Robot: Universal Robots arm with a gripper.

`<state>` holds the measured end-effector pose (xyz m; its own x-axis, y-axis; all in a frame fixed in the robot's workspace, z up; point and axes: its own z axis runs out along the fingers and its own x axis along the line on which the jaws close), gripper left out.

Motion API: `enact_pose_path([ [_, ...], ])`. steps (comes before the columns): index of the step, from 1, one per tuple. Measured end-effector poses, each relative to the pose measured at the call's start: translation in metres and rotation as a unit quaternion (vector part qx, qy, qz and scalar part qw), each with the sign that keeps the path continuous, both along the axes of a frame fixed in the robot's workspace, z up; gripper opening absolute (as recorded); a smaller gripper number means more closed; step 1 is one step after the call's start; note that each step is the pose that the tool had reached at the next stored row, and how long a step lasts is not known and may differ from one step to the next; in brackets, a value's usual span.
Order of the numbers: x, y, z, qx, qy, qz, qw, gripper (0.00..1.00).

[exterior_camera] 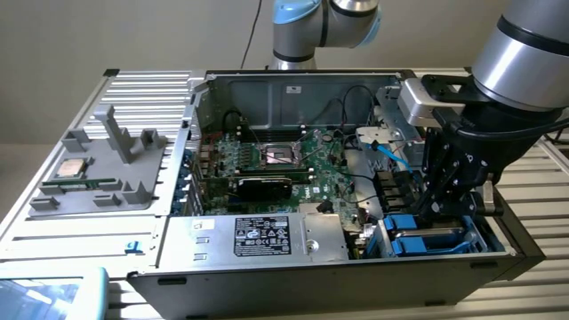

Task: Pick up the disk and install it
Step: 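Insert the second disk wire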

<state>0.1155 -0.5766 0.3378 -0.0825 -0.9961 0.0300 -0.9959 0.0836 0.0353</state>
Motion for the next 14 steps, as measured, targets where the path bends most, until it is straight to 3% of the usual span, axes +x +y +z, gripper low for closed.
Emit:
enact_pose_path([
  [14,0.0012,-0.0033,0.0000,0.0040,0.0000,0.000,1.0000,0.16],
])
